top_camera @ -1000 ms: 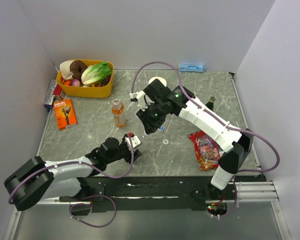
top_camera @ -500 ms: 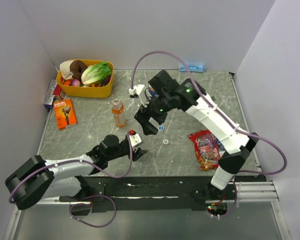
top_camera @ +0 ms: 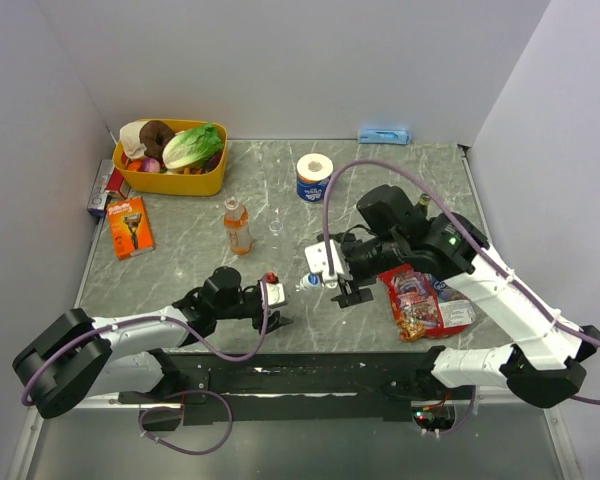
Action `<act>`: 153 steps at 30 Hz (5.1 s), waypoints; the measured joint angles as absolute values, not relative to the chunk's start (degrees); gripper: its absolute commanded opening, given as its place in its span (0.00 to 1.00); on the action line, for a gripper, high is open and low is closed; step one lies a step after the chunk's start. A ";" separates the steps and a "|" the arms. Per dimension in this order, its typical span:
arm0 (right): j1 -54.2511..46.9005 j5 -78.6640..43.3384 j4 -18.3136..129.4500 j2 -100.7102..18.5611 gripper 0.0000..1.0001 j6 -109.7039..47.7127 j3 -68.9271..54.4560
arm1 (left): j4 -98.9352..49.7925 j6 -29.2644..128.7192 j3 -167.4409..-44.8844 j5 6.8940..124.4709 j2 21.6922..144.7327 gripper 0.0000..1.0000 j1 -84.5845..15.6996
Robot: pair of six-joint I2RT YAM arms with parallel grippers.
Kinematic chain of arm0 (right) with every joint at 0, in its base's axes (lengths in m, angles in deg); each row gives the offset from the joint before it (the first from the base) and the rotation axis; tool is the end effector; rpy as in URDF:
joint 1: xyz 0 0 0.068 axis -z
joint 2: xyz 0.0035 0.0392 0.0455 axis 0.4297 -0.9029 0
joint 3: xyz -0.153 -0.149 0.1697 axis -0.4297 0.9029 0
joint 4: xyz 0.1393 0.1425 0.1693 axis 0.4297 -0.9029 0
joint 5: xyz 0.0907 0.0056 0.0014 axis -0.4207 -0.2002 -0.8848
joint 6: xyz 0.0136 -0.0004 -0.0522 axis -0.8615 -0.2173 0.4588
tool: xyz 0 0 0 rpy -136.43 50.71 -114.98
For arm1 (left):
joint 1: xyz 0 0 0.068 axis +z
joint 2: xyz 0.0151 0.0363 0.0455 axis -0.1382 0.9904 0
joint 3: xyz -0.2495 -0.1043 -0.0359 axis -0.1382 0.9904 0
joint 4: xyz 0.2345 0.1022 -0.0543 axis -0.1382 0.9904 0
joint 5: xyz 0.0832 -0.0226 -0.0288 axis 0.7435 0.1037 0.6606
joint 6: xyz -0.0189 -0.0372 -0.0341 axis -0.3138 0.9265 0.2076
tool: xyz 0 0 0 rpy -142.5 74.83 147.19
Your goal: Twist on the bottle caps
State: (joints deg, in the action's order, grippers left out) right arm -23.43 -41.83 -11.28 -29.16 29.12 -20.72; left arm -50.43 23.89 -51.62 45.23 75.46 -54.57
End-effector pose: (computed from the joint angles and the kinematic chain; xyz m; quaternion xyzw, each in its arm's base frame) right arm 0.1216 0.1678 0.4234 -0.7598 0.4857 0.2417 0.3583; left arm 0.1390 -0.1721 0.1689 0.5265 0.6225 -0.3484 0.4625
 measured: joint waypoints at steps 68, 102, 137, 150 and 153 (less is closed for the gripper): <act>-28.07 -35.06 -20.57 -50.86 0.11 31.37 -33.99 | -44.12 20.00 -54.31 50.20 74.79 0.01 -54.60; -11.93 -51.52 -19.25 -57.25 0.77 1.25 -54.03 | -47.31 30.64 -53.76 55.86 74.37 0.01 -54.64; -26.56 -44.00 -13.94 -38.14 0.43 55.89 -20.02 | -36.10 14.84 -58.46 42.31 74.37 0.01 -54.44; -25.84 -38.77 -15.30 -47.52 0.00 36.88 -29.20 | -36.25 19.41 -58.48 50.66 74.39 0.01 -54.38; -23.19 -37.70 -18.97 -58.38 0.00 22.08 -41.62 | -36.01 24.50 -58.94 60.29 74.48 0.01 -54.92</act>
State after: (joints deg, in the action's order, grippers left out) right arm -23.19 -37.70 -18.97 -58.38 22.08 -41.62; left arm -36.01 24.50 -58.94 60.29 74.48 -54.92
